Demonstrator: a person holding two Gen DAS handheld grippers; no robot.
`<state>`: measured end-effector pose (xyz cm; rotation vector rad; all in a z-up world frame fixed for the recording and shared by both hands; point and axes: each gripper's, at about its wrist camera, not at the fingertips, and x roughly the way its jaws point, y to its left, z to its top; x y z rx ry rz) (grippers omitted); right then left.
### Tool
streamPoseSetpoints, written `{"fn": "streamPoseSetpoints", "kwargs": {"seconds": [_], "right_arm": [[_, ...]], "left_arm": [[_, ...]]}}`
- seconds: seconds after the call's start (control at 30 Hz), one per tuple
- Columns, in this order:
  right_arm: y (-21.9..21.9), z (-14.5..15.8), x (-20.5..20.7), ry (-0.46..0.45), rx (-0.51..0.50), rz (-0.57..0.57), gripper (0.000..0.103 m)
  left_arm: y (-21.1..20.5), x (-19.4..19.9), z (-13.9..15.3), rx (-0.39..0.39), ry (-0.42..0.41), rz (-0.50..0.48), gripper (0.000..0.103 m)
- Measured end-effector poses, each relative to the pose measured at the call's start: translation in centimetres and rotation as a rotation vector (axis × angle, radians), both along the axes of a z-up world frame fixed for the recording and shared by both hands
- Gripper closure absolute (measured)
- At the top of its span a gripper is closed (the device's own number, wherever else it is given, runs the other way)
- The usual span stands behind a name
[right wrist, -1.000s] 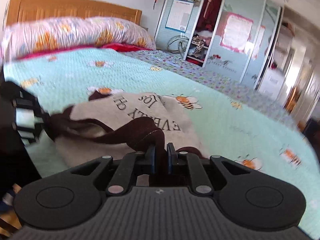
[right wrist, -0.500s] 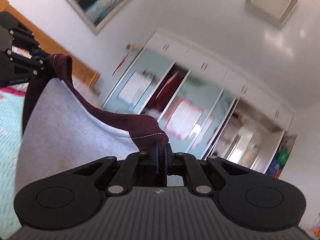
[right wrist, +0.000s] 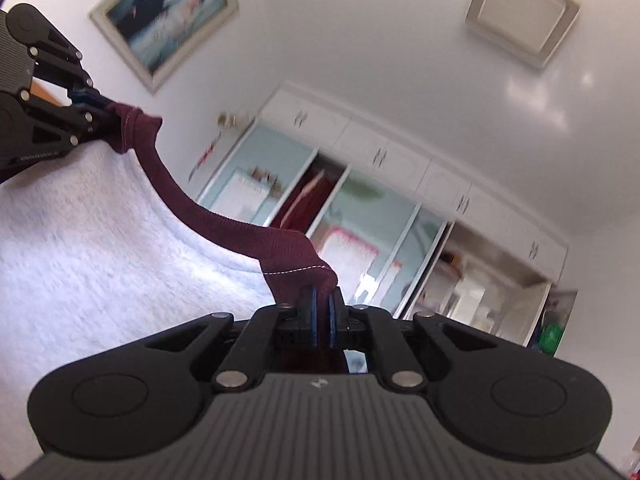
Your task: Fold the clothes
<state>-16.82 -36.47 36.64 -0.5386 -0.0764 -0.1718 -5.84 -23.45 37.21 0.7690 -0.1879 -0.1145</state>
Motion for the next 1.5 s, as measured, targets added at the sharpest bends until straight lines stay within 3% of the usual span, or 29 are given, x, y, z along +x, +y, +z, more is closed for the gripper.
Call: {"fn": "streamPoseSetpoints", "kwargs": {"seconds": [0.07,0.13,0.17,0.2,0.23,0.3,0.33,0.47,0.53,0.63,0.73,0.83,0.9,1.03,1.17,1.27,1.33,1.37,1.47,1.5], "right_arm": [[-1.1,-2.8,6.2,0.080,0.027,-0.038,0.094],[-2.3,-6.3,13.4,0.169,0.042,-0.119,0.093],[-2.7,-8.4,16.7,0.230,0.038,-0.162,0.091],[-3.2,-10.5,19.3,0.307,0.041,-0.188,0.089],[-3.7,-12.7,21.1,0.387,0.064,-0.187,0.086],[-5.0,-16.4,21.8,0.482,0.184,-0.168,0.068],[-5.7,-18.2,22.0,0.526,0.246,-0.157,0.067],[-9.0,-24.6,15.0,0.584,0.558,-0.078,0.066],[-11.0,-27.1,9.6,0.587,0.680,-0.104,0.065],[-13.3,-30.3,0.1,0.540,0.860,-0.195,0.057],[-15.1,-32.3,-8.8,0.489,0.930,-0.339,0.051],[-15.7,-33.0,-14.5,0.420,0.922,-0.455,0.048],[-16.1,-34.0,-16.7,0.398,0.939,-0.461,0.043],[-16.7,-34.9,-16.4,0.409,1.070,-0.371,0.042],[-18.4,-36.0,-13.2,0.410,1.209,-0.296,0.038],[-19.5,-36.9,-10.8,0.455,1.217,-0.294,0.037],[-19.6,-37.0,-9.7,0.475,1.211,-0.273,0.050],[-19.3,-36.8,-9.2,0.495,1.213,-0.225,0.091],[-18.0,-35.7,-7.3,0.557,1.155,-0.124,0.090],[-17.9,-34.5,-7.0,0.540,1.109,-0.107,0.090]], "left_arm": [[-2.4,6.5,-3.7,0.060,0.043,0.058,0.087],[-4.6,12.4,-8.0,0.136,0.079,0.149,0.074],[-5.7,15.3,-10.1,0.171,0.102,0.195,0.058],[-5.5,17.3,-12.3,0.177,0.172,0.247,0.041],[-4.6,19.0,-14.1,0.152,0.257,0.292,0.038],[-2.0,20.2,-17.7,0.091,0.422,0.323,0.034],[-0.6,20.4,-19.4,0.065,0.499,0.332,0.034],[7.6,15.6,-24.4,-0.038,0.639,0.339,0.034],[11.0,12.0,-25.0,-0.129,0.702,0.349,0.034],[14.8,5.9,-25.5,-0.278,0.729,0.362,0.034],[16.0,0.4,-25.2,-0.385,0.758,0.341,0.034],[13.7,-3.2,-25.5,-0.437,0.797,0.271,0.034],[11.7,-5.2,-25.5,-0.469,0.828,0.200,0.034],[7.4,-7.0,-24.7,-0.474,0.911,0.056,0.034],[4.5,-8.1,-25.1,-0.474,0.985,-0.006,0.033],[3.3,-8.6,-25.9,-0.453,1.024,-0.012,0.033],[3.0,-8.5,-26.5,-0.445,1.041,0.007,0.033],[3.0,-8.4,-26.8,-0.448,1.052,0.022,0.033],[2.9,-7.9,-27.6,-0.455,1.084,0.067,0.033],[2.8,-7.7,-27.9,-0.457,1.094,0.082,0.033]]}}
